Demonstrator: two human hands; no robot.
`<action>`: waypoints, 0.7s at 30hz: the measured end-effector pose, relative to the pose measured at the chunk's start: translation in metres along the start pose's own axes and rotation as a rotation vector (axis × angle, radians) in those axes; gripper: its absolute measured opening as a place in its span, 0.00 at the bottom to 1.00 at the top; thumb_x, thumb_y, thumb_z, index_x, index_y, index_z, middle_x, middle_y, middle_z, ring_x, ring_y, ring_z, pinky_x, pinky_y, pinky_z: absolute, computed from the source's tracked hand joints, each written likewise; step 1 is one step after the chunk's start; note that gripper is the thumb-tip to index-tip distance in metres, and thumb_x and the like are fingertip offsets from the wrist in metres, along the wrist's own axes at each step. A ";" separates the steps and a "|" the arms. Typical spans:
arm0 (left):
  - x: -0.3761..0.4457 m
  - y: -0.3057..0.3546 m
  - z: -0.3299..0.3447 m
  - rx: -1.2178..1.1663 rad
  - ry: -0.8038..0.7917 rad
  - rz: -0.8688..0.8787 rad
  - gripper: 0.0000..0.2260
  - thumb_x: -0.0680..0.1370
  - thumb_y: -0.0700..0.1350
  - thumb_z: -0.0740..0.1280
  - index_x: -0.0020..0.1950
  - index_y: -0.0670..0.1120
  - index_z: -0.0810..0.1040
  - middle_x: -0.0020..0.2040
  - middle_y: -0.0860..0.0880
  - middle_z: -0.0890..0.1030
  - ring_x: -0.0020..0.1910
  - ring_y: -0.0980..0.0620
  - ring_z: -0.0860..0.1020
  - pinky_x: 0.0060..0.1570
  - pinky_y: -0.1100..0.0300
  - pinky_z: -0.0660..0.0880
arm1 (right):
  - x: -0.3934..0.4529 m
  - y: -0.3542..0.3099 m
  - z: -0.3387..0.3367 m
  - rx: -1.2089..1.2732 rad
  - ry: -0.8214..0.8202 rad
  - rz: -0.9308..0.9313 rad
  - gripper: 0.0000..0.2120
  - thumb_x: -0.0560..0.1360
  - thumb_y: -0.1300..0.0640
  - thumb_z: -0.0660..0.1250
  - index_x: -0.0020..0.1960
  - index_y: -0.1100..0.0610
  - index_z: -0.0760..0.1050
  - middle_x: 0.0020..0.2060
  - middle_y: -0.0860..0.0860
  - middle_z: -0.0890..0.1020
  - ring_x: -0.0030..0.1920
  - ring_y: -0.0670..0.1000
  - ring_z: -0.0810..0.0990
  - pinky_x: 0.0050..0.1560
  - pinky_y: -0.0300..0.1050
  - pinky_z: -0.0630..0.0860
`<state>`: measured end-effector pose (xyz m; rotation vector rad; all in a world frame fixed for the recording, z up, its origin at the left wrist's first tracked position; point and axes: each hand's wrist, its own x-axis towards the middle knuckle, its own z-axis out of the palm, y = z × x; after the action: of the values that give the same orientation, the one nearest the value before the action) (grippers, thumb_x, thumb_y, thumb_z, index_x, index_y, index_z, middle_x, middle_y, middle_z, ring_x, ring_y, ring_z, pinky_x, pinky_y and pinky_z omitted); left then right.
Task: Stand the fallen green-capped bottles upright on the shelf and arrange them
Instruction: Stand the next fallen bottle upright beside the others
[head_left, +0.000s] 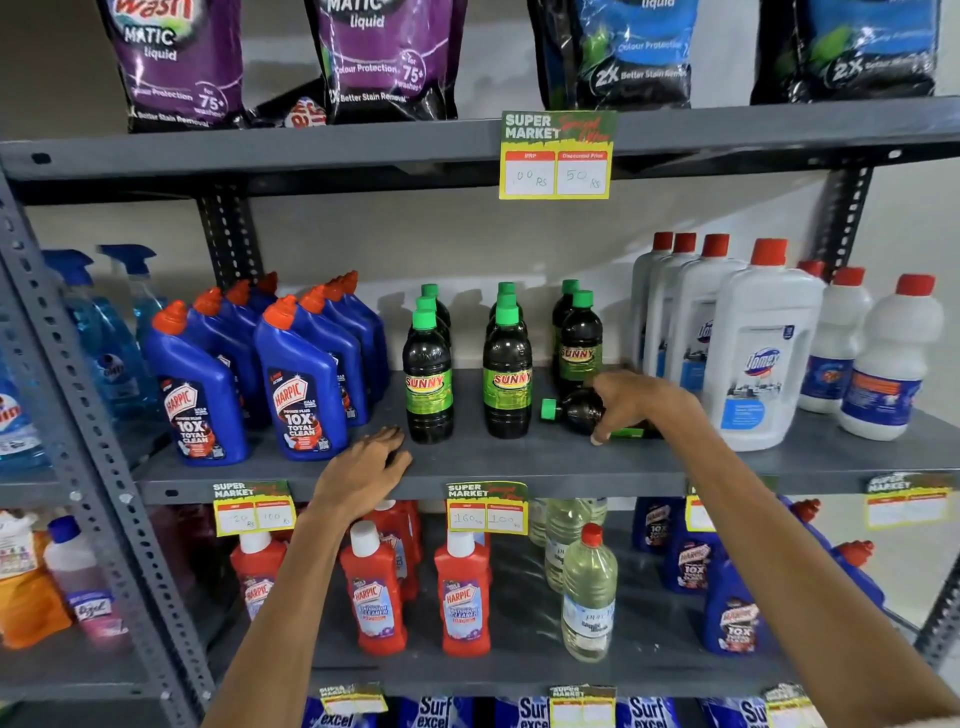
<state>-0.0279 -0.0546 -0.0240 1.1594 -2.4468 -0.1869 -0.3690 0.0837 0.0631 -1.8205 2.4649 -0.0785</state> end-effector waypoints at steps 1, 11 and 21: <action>0.000 0.000 0.000 0.002 0.000 -0.002 0.23 0.82 0.53 0.55 0.76 0.48 0.66 0.77 0.51 0.64 0.75 0.49 0.64 0.70 0.51 0.64 | -0.001 0.001 0.004 -0.014 0.029 0.010 0.22 0.64 0.46 0.79 0.44 0.54 0.69 0.40 0.49 0.75 0.46 0.54 0.76 0.42 0.47 0.71; 0.000 0.001 -0.001 0.002 -0.017 -0.018 0.23 0.82 0.54 0.55 0.76 0.50 0.65 0.77 0.53 0.64 0.75 0.51 0.64 0.70 0.52 0.63 | -0.020 0.012 0.014 0.187 0.448 -0.020 0.16 0.61 0.46 0.75 0.38 0.53 0.74 0.35 0.50 0.80 0.39 0.55 0.80 0.37 0.45 0.73; 0.001 0.001 0.000 -0.001 -0.012 -0.045 0.23 0.81 0.55 0.55 0.75 0.50 0.67 0.77 0.53 0.65 0.73 0.49 0.67 0.67 0.50 0.66 | -0.022 0.018 0.003 1.149 0.713 -0.093 0.07 0.69 0.51 0.72 0.45 0.53 0.83 0.39 0.47 0.87 0.40 0.45 0.84 0.43 0.39 0.79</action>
<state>-0.0291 -0.0545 -0.0229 1.2178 -2.4323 -0.2088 -0.3793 0.1098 0.0595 -1.4020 1.7939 -1.9279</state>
